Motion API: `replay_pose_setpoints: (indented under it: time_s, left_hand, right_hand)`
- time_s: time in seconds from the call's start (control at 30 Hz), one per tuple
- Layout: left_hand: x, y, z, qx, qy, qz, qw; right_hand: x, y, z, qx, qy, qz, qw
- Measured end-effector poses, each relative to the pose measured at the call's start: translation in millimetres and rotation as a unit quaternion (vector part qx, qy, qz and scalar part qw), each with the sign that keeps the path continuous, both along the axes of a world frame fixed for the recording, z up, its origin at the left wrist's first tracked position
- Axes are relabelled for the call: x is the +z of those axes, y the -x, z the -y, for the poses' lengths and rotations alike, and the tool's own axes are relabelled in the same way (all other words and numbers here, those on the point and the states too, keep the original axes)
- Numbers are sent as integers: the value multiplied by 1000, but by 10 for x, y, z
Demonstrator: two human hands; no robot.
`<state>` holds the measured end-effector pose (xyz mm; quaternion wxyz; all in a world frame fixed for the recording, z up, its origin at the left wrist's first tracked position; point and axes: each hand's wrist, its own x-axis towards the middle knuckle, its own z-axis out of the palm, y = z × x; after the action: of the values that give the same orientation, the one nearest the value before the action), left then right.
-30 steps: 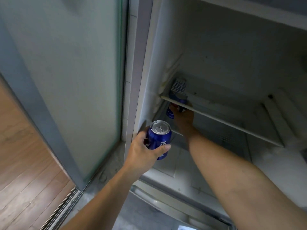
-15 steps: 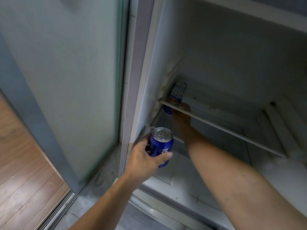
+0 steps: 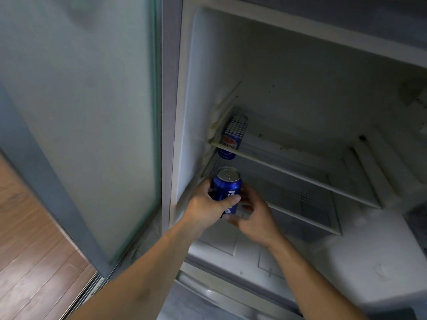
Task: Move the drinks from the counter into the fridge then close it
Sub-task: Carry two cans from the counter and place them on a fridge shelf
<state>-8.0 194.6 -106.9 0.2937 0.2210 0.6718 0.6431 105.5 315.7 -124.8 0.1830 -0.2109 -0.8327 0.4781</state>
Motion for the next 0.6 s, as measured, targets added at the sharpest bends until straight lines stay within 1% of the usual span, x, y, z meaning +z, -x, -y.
replay_pose_setpoints:
  time_s: [0.07, 0.17, 0.3, 0.43, 0.53, 0.6]
  left_hand:
    - [23, -8, -67, -13, 0, -16, 1000]
    - [23, 39, -91, -28, 1, -28, 999]
    - [22, 103, 114, -47, 24, -83, 995]
    - [-64, 78, 414, -31, 13, -136, 990]
    - [-112, 80, 564, -2, 3, -135, 991]
    - [-125, 70, 627, -6, 11, -136, 991]
  right_hand:
    - [-1, 99, 32, -28, -5, -33, 999]
    - [-19, 247, 42, -65, -11, -59, 996]
    - [-128, 474, -119, -124, 101, -90, 983]
    - [-120, 803, -249, -152, 53, -89, 983]
    - [-71, 1095, -325, -161, 44, -64, 984]
    - [-66, 1244, -384, -188, 32, -30, 981]
